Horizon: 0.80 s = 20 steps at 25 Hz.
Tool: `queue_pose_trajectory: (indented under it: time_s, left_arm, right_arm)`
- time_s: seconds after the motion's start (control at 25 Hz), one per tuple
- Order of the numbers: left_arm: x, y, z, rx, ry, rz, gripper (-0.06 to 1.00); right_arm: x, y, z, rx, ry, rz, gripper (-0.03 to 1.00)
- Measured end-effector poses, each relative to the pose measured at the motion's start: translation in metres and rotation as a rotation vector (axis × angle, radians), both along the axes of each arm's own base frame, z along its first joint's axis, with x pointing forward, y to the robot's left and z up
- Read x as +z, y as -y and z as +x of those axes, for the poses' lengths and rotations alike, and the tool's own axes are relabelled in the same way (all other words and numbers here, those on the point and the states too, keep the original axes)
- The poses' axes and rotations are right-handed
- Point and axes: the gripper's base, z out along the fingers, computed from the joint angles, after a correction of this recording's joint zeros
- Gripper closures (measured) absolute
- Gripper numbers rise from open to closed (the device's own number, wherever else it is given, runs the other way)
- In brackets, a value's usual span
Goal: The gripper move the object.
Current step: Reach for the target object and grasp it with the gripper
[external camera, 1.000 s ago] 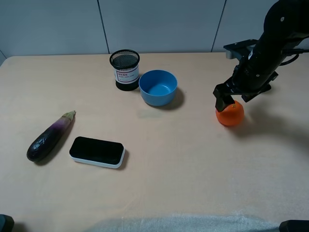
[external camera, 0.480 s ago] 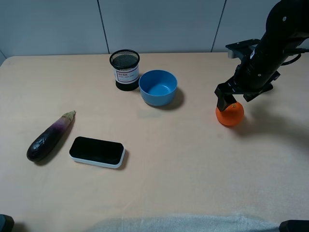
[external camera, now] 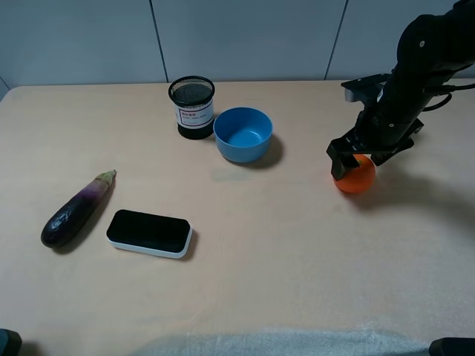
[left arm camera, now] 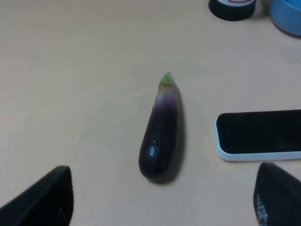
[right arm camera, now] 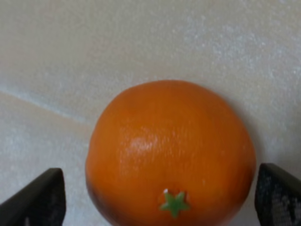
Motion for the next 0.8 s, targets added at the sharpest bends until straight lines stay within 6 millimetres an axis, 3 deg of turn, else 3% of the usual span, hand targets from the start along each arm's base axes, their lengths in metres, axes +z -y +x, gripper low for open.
queue_pose_trajectory:
  time_s: [0.52,0.8]
  left_arm:
    - [0.000,0.000,0.000,0.000,0.000,0.000,0.17]
    - [0.000,0.000,0.000,0.000,0.000,0.000,0.17]
  right_arm:
    - [-0.003,-0.001,0.002,-0.005,0.010,0.007,0.35]
    - [-0.022,-0.002,0.002,-0.012,-0.041,-0.001,0.35]
